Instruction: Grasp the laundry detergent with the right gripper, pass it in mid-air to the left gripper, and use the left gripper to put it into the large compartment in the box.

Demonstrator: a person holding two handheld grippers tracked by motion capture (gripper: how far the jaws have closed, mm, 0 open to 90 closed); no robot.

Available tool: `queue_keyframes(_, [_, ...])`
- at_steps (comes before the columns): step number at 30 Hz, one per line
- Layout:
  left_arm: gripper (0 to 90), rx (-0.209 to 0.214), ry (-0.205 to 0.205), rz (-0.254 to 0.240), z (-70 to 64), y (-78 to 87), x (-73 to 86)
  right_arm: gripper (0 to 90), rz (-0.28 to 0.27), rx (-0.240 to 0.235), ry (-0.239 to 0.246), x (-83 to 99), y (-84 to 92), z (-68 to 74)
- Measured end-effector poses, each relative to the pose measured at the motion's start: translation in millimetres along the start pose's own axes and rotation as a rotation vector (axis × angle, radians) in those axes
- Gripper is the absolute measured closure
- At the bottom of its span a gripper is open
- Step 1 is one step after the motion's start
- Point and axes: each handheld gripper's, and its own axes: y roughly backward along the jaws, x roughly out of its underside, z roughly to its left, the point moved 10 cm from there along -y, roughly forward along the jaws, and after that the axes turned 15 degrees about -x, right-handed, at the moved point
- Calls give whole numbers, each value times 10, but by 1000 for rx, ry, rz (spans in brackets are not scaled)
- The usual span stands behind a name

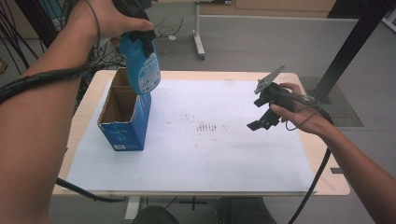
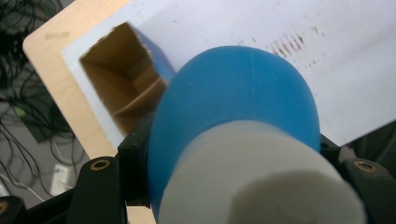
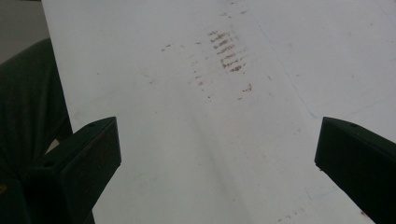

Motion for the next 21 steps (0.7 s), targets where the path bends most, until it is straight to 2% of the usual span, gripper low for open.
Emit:
queue_keyframes(1, [369, -6, 38, -9, 31, 10, -7, 3, -5, 0, -1, 10, 9, 3])
queue_keyframes(3, [369, -22, 83, -4, 112, 33, 7, 3, -11, -2, -1, 32, 15, 10])
queue_keyframes(6, [369, -25, 143, 12, 195, 61, 29, 3, -9, -4, -2, 68, 11, 15])
queue_keyframes(8, [370, -22, 199, 24, 275, 79, 48, 4, -9, -2, -2, 85, 17, 15])
queue_keyframes(16, [370, -37, 363, 69, 577, 81, 143, 3, -21, 1, -8, 105, 46, 26])
queue_keyframes(21, [370, -49, 447, 107, 723, 25, 222, 3, -23, 8, -9, 129, 59, 19])
